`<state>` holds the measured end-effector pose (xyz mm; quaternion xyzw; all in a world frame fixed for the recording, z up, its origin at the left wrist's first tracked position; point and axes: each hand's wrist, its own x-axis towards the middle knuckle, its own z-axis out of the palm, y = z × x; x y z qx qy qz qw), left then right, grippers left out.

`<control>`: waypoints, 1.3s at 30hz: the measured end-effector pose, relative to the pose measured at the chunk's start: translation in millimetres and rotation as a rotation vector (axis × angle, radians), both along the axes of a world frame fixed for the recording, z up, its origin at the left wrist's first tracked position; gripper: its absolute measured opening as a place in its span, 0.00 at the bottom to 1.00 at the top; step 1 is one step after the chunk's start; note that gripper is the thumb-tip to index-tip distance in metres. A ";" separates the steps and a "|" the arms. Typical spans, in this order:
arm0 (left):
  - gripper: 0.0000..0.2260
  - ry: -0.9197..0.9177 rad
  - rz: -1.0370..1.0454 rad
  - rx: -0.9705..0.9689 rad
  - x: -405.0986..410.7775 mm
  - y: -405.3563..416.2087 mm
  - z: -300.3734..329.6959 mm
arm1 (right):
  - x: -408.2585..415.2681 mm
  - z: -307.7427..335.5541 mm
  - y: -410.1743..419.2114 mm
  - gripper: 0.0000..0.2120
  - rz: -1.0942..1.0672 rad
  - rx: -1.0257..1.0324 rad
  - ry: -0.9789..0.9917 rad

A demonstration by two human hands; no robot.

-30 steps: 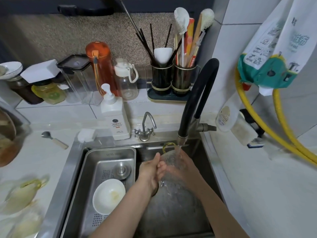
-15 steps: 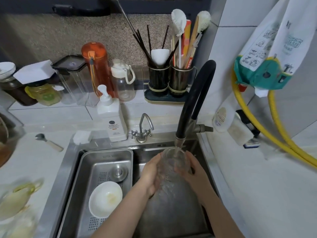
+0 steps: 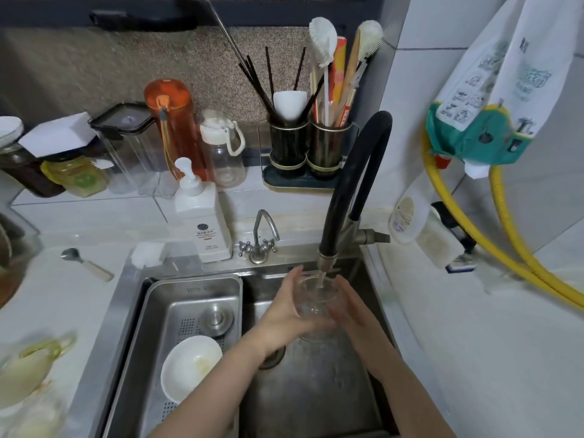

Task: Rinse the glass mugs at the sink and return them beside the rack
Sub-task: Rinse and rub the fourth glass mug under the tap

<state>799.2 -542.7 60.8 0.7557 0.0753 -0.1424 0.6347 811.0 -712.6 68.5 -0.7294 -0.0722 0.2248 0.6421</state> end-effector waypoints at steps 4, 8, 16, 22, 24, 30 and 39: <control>0.57 -0.107 0.017 0.129 -1.8 -5.1 6.8 | 5.1 5.7 -5.9 0.23 0.021 0.035 0.046; 0.48 -0.213 0.124 0.083 -3.3 -23.3 3.9 | 24.5 -1.5 -11.4 0.21 -0.054 0.090 0.083; 0.54 -0.225 0.176 0.131 -1.1 -33.8 0.9 | 109.5 -17.5 -29.1 0.29 -0.442 -0.050 0.040; 0.51 -0.211 0.184 0.160 3.9 -36.1 5.5 | 156.0 -21.8 -41.0 0.35 -0.420 -0.181 -0.008; 0.51 -0.209 0.196 0.158 3.4 -33.4 7.8 | 161.5 -22.0 -40.2 0.34 -0.412 -0.186 -0.016; 0.49 -0.206 0.195 0.187 -2.5 -25.9 7.3 | 151.5 -27.0 -29.5 0.35 -0.385 -0.195 -0.024; 0.46 -0.194 0.178 0.178 -14.6 -21.4 1.7 | 133.6 -21.5 -26.7 0.25 -0.459 -0.223 -0.104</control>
